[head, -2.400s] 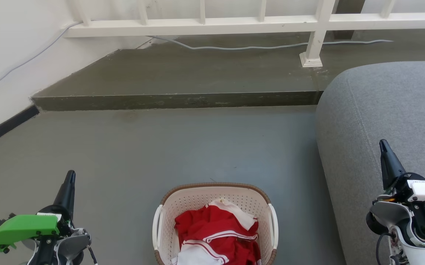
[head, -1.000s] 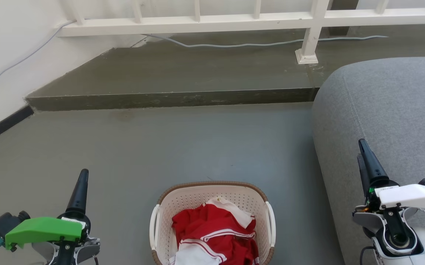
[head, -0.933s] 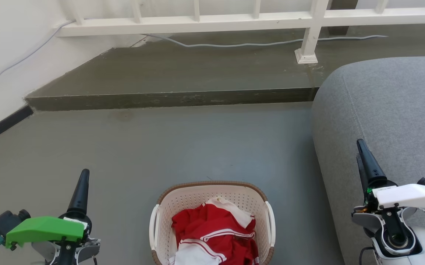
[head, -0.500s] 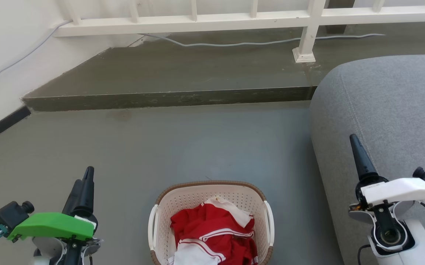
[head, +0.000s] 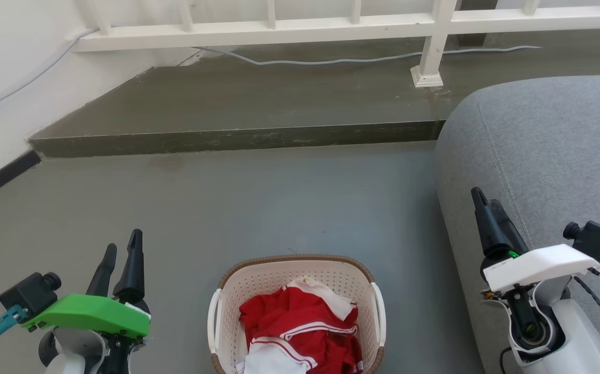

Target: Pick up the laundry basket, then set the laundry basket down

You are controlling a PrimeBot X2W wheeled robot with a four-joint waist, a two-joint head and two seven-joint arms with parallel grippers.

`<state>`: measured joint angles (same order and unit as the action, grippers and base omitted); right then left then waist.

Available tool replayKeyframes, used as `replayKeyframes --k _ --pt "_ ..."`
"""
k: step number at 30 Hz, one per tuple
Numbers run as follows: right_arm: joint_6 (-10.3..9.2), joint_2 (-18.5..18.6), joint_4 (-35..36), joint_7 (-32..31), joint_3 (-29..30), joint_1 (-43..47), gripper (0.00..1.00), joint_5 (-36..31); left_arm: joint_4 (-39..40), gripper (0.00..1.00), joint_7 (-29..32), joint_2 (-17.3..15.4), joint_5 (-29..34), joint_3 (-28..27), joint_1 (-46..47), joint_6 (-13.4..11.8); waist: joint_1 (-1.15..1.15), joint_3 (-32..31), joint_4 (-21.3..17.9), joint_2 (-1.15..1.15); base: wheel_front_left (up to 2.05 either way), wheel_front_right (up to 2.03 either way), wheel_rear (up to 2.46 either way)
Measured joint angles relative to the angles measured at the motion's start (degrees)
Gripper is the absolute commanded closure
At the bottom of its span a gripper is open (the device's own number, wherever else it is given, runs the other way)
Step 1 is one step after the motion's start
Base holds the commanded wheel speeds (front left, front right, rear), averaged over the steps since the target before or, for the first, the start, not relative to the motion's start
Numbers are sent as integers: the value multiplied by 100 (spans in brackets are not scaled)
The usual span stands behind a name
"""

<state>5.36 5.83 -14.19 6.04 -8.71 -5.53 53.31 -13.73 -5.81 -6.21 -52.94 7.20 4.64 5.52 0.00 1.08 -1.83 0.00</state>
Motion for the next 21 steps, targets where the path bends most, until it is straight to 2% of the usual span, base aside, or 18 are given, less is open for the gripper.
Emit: replayKeyframes --k 21 --pt "-43 -46 26 423 -330 -108 0 -1484 138 0 -448 78 1567 115 34 1 0 10 -52 0 0 0 0"
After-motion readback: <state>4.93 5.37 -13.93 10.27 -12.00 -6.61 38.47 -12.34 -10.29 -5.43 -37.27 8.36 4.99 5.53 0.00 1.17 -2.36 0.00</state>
